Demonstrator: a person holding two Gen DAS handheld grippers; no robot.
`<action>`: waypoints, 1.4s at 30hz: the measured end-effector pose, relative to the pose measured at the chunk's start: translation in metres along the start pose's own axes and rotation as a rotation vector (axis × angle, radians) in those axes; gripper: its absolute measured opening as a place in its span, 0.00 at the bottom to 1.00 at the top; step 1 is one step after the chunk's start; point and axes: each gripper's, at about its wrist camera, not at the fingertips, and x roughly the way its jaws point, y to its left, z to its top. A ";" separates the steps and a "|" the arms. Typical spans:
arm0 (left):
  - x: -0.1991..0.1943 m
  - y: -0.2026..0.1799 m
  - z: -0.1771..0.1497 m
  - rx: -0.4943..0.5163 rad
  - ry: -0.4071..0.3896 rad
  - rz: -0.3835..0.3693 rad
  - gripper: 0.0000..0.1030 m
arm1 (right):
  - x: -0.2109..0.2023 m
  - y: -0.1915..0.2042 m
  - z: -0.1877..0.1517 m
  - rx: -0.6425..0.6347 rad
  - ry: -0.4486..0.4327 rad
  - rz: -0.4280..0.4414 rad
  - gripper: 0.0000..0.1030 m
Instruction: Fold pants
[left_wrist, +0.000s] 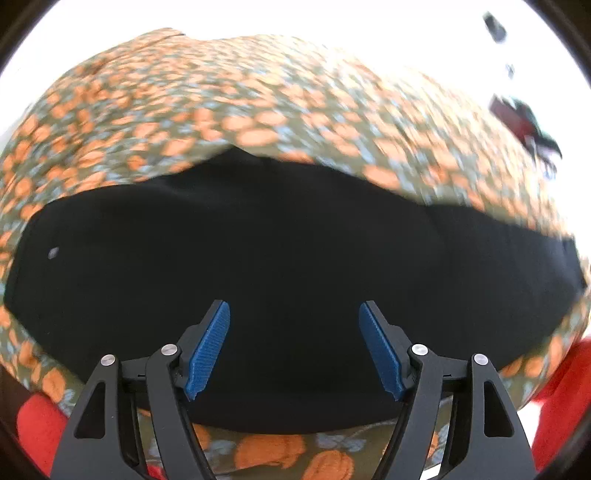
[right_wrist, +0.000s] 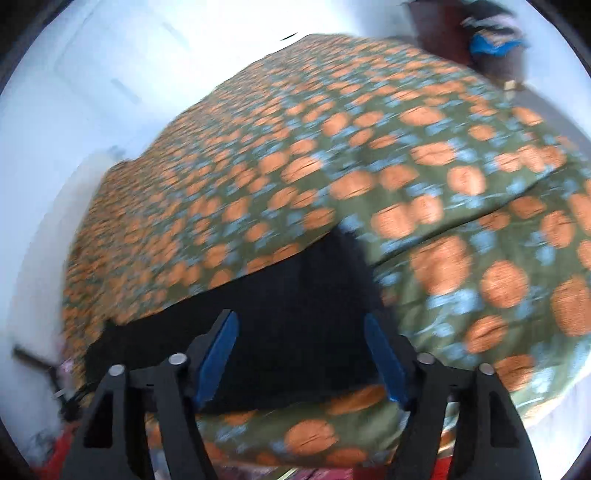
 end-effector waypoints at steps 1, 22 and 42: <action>0.006 -0.007 -0.004 0.028 0.019 0.012 0.72 | 0.008 0.000 0.000 -0.005 0.033 -0.003 0.66; 0.017 0.007 -0.008 -0.050 0.038 0.020 0.73 | 0.008 -0.058 -0.051 0.450 0.017 -0.011 0.64; 0.031 -0.149 -0.013 0.313 0.094 -0.155 0.74 | -0.003 -0.055 -0.049 0.426 -0.220 0.018 0.16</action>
